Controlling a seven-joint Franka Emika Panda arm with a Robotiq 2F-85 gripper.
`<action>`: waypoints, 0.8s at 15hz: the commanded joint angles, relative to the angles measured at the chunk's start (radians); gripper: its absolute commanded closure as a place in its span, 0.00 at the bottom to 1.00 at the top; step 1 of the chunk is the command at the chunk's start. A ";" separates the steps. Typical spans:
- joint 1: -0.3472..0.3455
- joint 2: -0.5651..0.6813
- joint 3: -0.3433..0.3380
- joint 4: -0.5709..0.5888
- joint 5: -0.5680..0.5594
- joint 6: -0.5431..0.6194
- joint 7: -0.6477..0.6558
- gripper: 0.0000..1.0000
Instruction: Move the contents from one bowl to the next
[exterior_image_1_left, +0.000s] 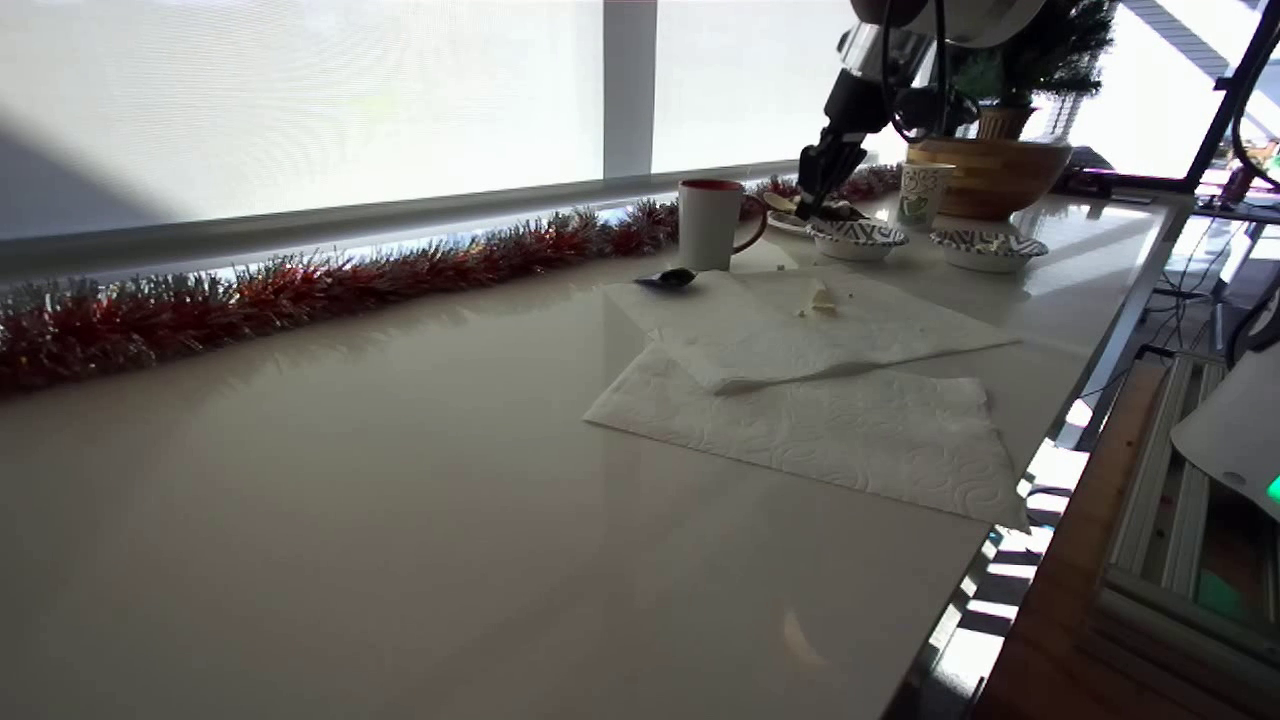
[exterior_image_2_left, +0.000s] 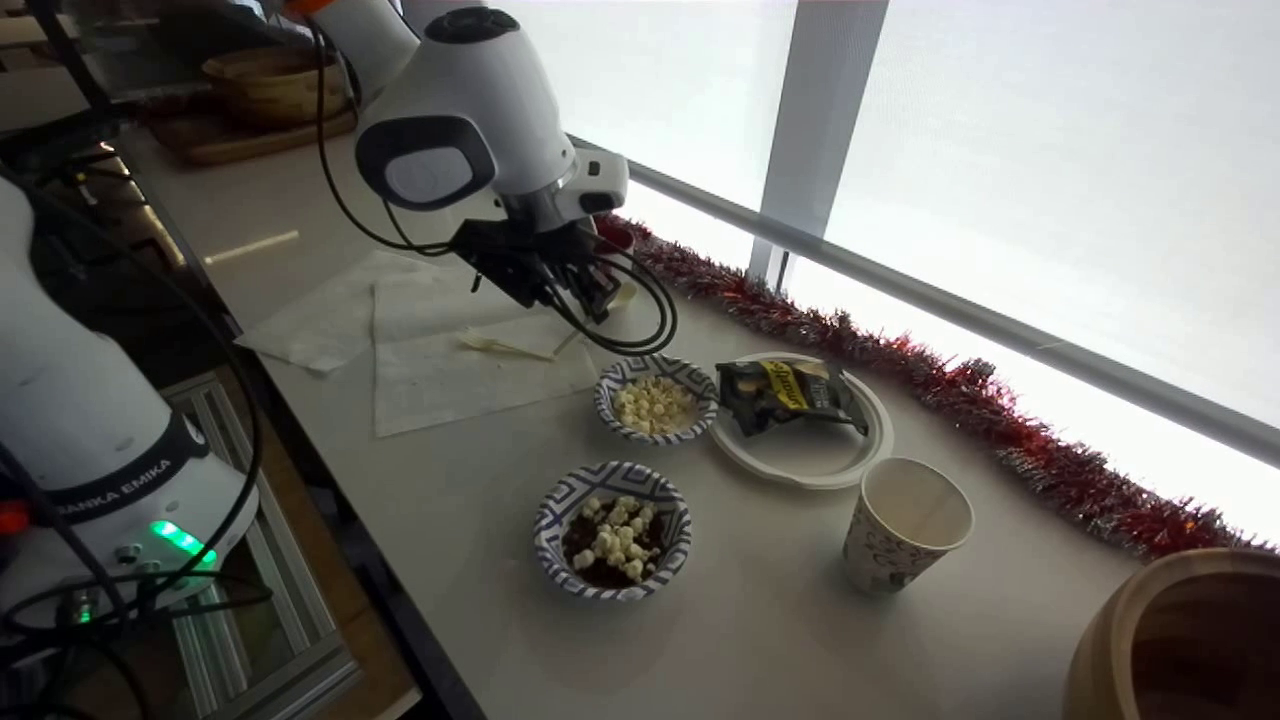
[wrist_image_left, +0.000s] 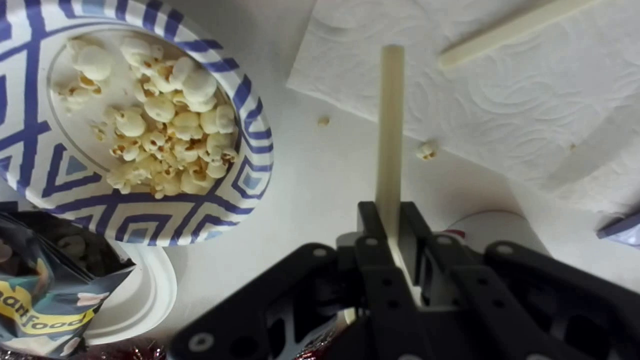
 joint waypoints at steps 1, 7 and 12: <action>-0.001 0.076 0.016 0.070 0.093 0.011 -0.072 0.95; -0.023 0.173 0.045 0.141 0.142 -0.001 -0.119 0.95; -0.040 0.230 0.056 0.165 0.134 0.011 -0.120 0.95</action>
